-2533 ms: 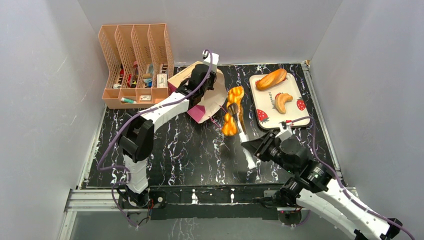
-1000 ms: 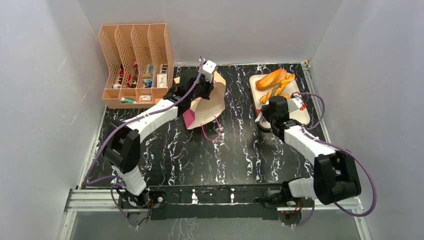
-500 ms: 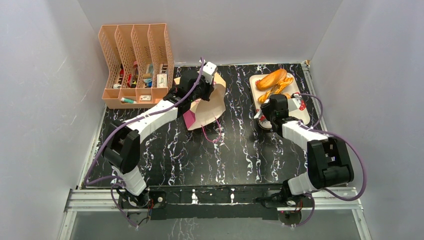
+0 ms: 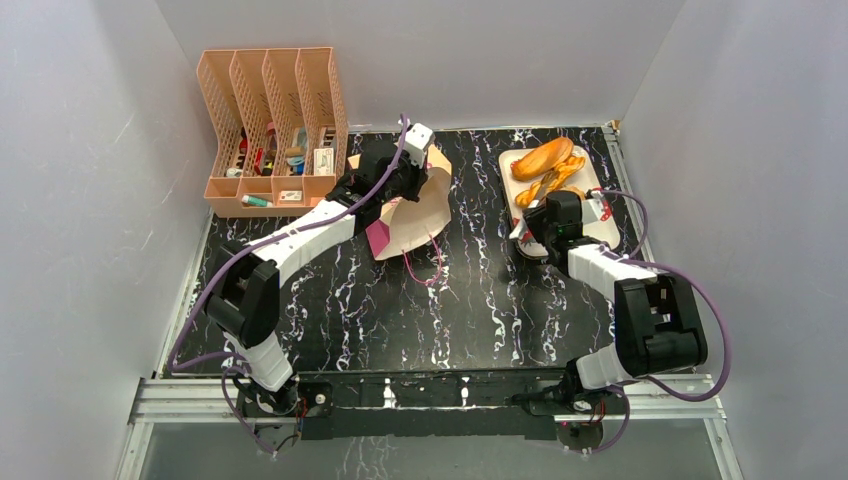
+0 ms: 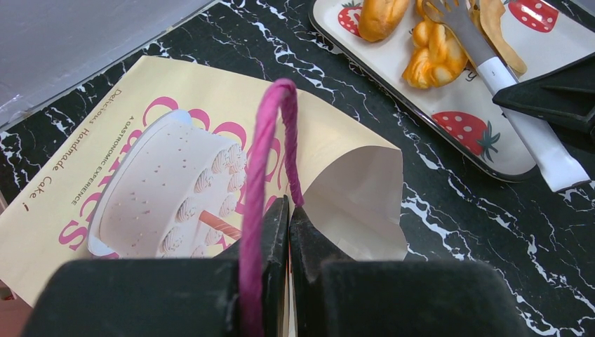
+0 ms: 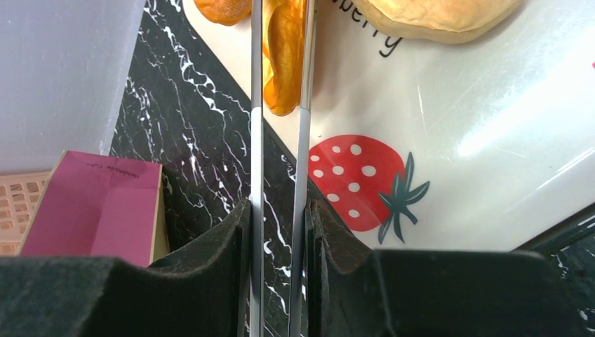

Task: Take the fake bread out of the paper bag
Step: Place the fake bread in the container.

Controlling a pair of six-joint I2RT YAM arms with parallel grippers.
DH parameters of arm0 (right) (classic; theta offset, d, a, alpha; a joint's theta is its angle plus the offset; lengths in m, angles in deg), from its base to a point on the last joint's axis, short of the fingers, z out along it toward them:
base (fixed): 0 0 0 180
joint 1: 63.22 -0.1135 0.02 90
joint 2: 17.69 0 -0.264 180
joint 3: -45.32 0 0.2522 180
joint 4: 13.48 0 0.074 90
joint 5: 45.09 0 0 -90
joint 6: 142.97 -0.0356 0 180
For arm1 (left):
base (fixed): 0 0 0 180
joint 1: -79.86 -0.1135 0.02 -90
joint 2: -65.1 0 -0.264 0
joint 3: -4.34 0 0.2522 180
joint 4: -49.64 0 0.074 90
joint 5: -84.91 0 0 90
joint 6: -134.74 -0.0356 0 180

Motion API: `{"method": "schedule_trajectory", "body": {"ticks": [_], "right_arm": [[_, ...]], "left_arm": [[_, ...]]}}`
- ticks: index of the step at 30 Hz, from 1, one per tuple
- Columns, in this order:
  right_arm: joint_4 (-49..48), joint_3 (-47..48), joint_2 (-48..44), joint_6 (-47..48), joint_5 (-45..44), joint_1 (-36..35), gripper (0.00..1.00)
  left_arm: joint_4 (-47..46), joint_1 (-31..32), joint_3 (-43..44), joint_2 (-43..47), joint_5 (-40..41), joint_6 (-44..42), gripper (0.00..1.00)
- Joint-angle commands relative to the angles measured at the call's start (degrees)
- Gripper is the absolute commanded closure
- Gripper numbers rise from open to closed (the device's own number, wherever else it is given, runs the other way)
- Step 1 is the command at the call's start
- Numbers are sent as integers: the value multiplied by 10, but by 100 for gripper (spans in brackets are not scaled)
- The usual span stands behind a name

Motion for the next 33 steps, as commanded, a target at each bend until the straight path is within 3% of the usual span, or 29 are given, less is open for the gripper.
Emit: {"method": "schedule_trajectory", "body": {"ticks": [1,9,10,25,33], "right_arm": [[-49,-2,-28,1,16,8,100],[-42,-9,-42,4,37,21,100],[-40,-8,-43,4,40,22,51],[-29,-13,-47,15,65,35,51],[-25,-5,0,30,94,34,50]], "left_arm": [[0,-2,3,37,-4,8,100],[2,-1,5,39,-2,10,100],[3,-1,5,39,-2,10,100],[6,0,7,38,1,10,100],[3,0,3,33,2,11,100]]}}
